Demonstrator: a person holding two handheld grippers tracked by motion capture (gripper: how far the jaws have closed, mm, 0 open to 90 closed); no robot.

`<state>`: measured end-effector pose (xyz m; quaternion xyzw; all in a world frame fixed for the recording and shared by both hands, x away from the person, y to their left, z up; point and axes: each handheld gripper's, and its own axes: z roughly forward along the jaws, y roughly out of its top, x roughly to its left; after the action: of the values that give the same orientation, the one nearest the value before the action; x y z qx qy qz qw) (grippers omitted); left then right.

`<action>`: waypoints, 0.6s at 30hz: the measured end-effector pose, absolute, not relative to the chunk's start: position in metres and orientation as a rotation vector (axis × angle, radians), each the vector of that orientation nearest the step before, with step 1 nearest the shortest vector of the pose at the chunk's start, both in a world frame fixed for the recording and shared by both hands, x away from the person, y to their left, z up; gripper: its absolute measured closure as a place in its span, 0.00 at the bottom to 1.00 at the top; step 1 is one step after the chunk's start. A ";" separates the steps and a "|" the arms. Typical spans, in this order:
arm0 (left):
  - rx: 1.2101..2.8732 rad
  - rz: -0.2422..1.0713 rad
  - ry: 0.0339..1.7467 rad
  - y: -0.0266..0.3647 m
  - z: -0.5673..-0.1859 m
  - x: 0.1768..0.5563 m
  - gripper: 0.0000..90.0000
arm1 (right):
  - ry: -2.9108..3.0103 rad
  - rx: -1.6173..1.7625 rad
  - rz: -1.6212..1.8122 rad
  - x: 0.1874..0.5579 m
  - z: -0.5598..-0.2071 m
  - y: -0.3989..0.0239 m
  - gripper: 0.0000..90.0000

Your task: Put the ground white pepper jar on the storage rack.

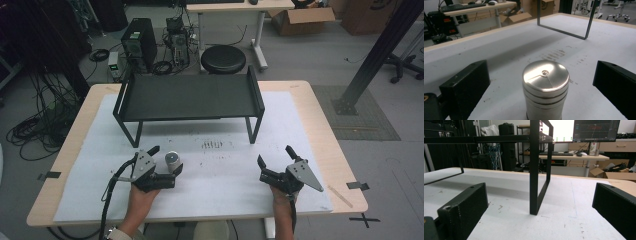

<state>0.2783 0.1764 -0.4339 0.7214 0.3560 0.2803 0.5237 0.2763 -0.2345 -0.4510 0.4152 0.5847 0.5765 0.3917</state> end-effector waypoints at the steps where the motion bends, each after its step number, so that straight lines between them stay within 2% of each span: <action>1: 1.728 0.669 0.855 0.176 -0.434 0.279 0.01 | 1.485 1.055 1.464 0.276 -0.451 -0.235 0.00; 18: 1.798 0.625 0.875 0.171 -0.443 0.283 0.06 | 1.479 1.051 1.469 0.276 -0.451 -0.235 0.00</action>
<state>0.2832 0.1709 -0.4435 0.7434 0.3618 0.2584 0.4997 0.2759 -0.2350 -0.4512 0.4141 0.5826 0.5787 0.3926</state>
